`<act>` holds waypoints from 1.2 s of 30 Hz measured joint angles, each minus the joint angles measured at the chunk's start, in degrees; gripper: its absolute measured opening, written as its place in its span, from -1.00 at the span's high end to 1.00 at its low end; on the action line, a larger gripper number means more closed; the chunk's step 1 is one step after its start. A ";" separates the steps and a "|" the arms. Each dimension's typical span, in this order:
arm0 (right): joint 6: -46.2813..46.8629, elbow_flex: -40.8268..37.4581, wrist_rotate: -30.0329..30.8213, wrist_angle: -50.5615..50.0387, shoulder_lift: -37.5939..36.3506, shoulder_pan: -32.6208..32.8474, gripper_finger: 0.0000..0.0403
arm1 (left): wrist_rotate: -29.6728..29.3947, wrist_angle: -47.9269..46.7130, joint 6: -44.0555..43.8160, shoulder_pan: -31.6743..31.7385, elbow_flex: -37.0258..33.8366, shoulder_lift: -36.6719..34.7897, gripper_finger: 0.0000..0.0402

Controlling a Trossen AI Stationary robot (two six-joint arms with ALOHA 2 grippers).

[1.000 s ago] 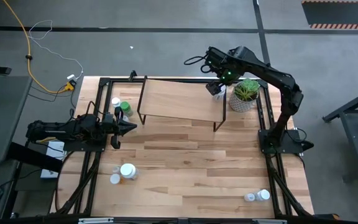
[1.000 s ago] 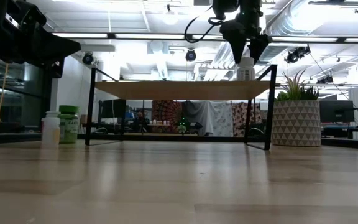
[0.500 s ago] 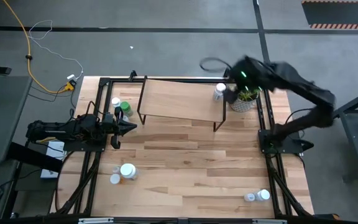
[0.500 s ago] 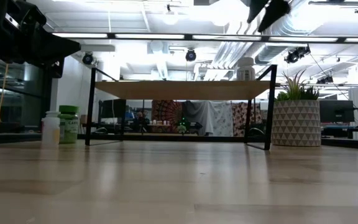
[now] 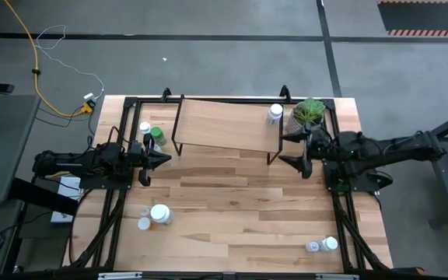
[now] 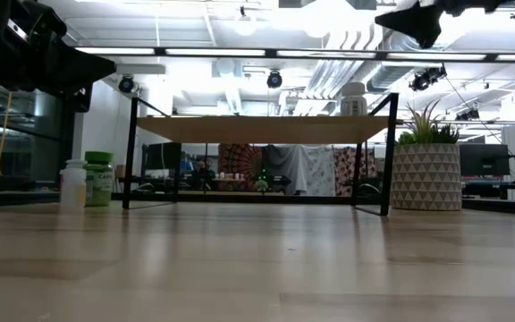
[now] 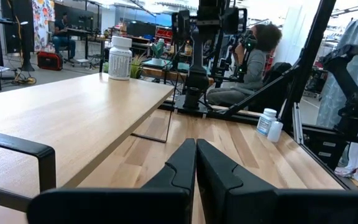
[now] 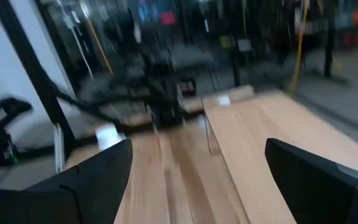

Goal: Pick and place medicine bottles onto shelf by color
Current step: Put the white medicine bottle on the shelf

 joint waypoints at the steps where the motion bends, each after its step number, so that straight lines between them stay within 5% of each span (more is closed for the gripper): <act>1: -0.10 -2.62 0.01 5.14 -0.16 0.15 -0.78 | 0.02 0.00 -0.02 0.02 0.00 0.00 0.98; 7: -1.28 -11.57 -0.03 19.66 0.83 0.26 -0.78 | 0.02 0.02 -0.02 0.02 0.00 0.00 0.98; 17: -1.84 -12.37 1.53 18.51 1.61 0.25 -0.78 | -1.15 1.04 -0.49 0.00 0.01 0.00 0.98; 26: -3.20 -12.37 3.71 19.57 4.56 0.26 -0.78 | 0.99 6.20 -11.08 -0.34 0.01 0.42 0.97; 30: -3.12 -12.36 3.61 25.54 6.62 0.26 -0.78 | 5.59 12.45 -16.22 -4.29 0.02 2.84 0.82; 36: -2.83 -12.32 0.20 31.70 8.14 0.28 -0.78 | 0.72 15.40 -12.39 -15.93 3.41 10.87 0.39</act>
